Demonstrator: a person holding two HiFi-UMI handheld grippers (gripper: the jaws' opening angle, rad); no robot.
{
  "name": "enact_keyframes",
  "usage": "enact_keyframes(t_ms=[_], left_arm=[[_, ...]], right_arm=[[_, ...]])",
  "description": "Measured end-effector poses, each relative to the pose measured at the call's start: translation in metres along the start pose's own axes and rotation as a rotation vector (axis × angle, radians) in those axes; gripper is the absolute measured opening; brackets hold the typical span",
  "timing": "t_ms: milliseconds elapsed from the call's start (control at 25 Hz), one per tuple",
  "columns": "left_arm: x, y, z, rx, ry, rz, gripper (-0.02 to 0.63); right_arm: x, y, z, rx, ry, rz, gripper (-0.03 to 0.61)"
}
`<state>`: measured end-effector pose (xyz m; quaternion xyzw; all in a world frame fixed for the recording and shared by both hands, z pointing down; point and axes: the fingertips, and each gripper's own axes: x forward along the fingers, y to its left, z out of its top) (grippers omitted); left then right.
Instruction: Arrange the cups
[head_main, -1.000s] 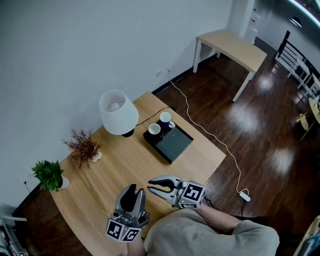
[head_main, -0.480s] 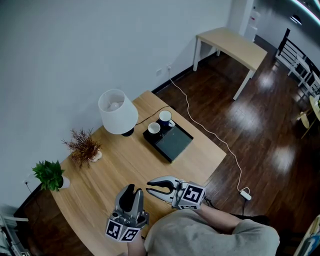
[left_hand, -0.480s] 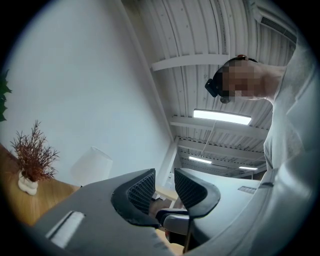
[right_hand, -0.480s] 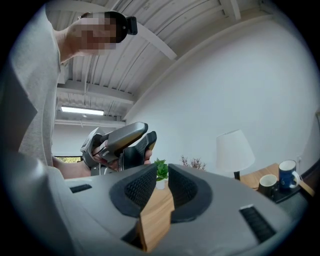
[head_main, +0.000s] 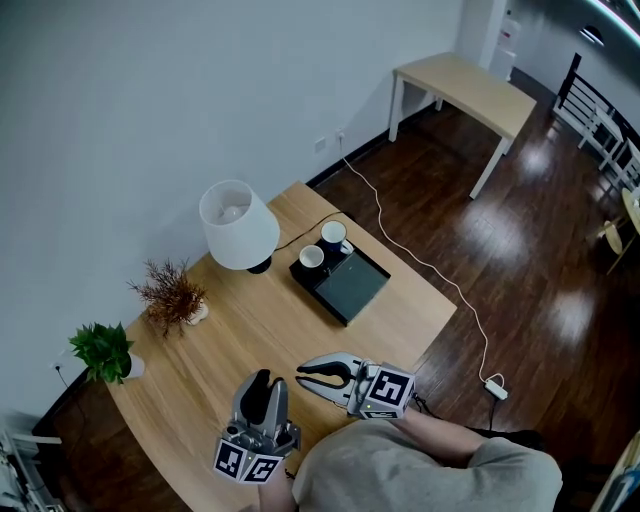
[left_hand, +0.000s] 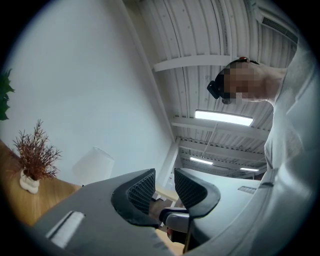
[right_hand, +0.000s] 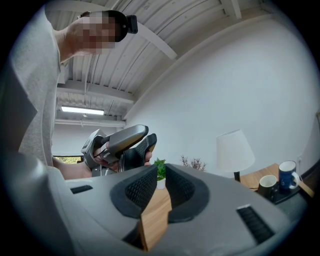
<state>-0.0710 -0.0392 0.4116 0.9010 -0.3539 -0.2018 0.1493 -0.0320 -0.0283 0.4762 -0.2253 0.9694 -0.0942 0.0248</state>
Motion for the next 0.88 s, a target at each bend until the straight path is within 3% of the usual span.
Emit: enact_keyframes(t_ms=[880], left_arm=[[-0.008,0.007,-0.005,-0.015,0.007,0.025,0.13]], right_arm=[[0.005,0.006,-0.003,-0.015,0.03,0.026,0.057]])
